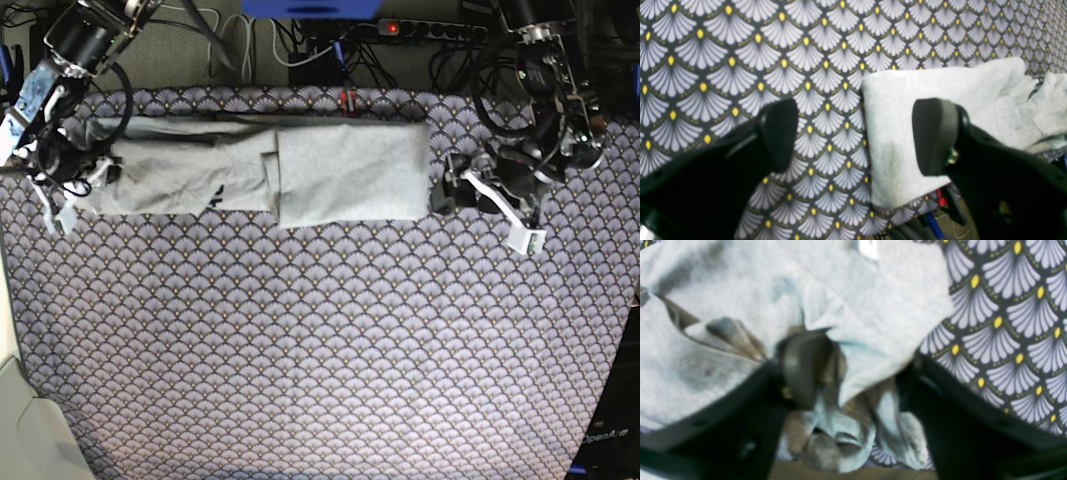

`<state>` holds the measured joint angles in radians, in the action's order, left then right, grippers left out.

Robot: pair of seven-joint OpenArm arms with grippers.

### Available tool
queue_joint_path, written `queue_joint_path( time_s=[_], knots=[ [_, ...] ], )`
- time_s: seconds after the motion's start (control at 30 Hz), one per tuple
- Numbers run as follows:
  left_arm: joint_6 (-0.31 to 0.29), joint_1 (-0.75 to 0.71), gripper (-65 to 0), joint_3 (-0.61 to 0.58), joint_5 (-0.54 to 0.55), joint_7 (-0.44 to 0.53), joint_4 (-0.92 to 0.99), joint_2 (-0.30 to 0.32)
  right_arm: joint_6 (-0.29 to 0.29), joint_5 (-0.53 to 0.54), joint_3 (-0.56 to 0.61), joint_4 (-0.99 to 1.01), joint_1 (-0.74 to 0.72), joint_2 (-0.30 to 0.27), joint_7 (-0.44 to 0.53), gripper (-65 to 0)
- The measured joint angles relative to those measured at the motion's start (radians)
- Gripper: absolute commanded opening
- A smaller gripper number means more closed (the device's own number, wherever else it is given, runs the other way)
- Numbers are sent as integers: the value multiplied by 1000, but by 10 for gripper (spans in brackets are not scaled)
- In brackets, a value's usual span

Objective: Fold the T-shirt properly
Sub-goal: 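Grasp the collar end with the right gripper and lift it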

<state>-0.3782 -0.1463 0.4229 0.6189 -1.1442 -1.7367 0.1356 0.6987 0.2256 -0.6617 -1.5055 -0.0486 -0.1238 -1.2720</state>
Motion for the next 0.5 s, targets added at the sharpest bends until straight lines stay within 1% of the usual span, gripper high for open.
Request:
queue_joint_path(
  time_s=[0.17,0.27,0.43,0.5],
  knots=[
    [0,0,-128,0,0,0,0,0,0,0,0,0,0,1,-2,-535],
    [0,0,-128,0,0,0,0,0,0,5,2,0,9,3,1,-649],
    [0,0,-128,0,0,0,0,0,0,15,2,-5,13,2,1,-650],
    [0,0,-128,0,0,0,0,0,0,15,2,-6,11,3,-16,-650]
  ],
)
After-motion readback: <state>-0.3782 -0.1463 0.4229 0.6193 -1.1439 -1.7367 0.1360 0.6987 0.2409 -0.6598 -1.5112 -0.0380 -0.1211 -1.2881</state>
